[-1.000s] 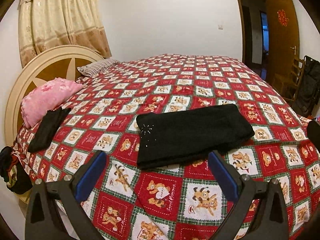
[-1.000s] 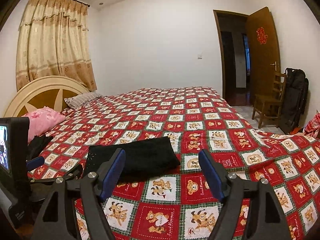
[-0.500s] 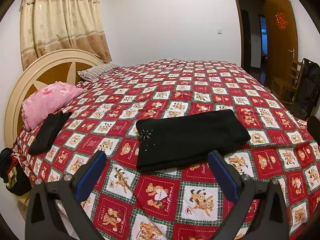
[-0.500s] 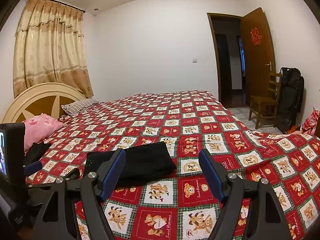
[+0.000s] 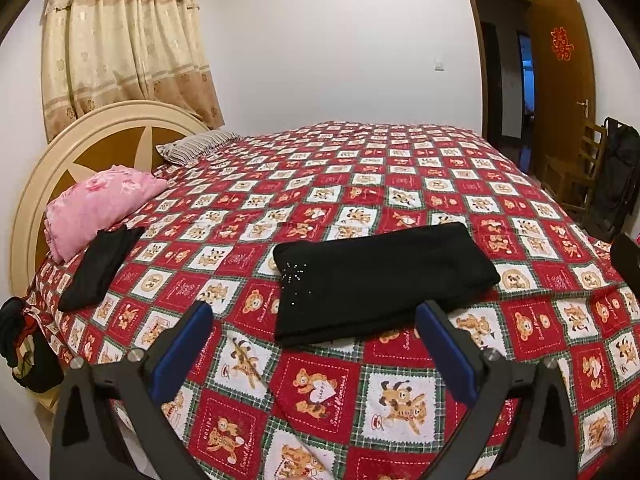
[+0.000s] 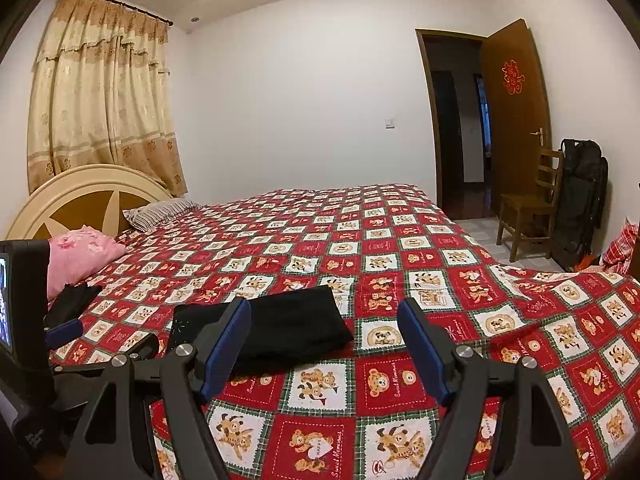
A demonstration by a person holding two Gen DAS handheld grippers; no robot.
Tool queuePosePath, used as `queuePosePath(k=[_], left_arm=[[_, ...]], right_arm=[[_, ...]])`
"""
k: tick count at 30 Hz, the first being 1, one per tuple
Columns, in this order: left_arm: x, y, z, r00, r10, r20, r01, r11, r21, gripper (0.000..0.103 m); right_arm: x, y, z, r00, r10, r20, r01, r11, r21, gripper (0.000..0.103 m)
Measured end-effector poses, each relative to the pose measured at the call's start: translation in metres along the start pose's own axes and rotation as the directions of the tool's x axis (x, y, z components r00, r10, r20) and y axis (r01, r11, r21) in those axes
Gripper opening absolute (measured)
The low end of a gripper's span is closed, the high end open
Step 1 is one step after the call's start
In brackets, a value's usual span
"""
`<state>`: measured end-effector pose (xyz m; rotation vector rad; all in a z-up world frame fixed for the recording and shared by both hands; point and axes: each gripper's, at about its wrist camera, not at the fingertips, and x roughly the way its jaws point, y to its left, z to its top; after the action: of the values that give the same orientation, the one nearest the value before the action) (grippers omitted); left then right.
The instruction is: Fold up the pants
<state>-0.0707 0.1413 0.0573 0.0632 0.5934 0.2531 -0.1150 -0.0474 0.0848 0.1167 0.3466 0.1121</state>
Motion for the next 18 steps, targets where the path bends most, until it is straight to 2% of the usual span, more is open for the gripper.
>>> queuePosePath(k=[18], left_arm=[[0.0039,0.0012,-0.0022,1.000,-0.006,-0.018,0.006,1.000,-0.003,0.103]], right_arm=[[0.0035,-0.0029,-0.0032,1.000,0.002,-0.013,-0.002,1.000,0.006,0.077]])
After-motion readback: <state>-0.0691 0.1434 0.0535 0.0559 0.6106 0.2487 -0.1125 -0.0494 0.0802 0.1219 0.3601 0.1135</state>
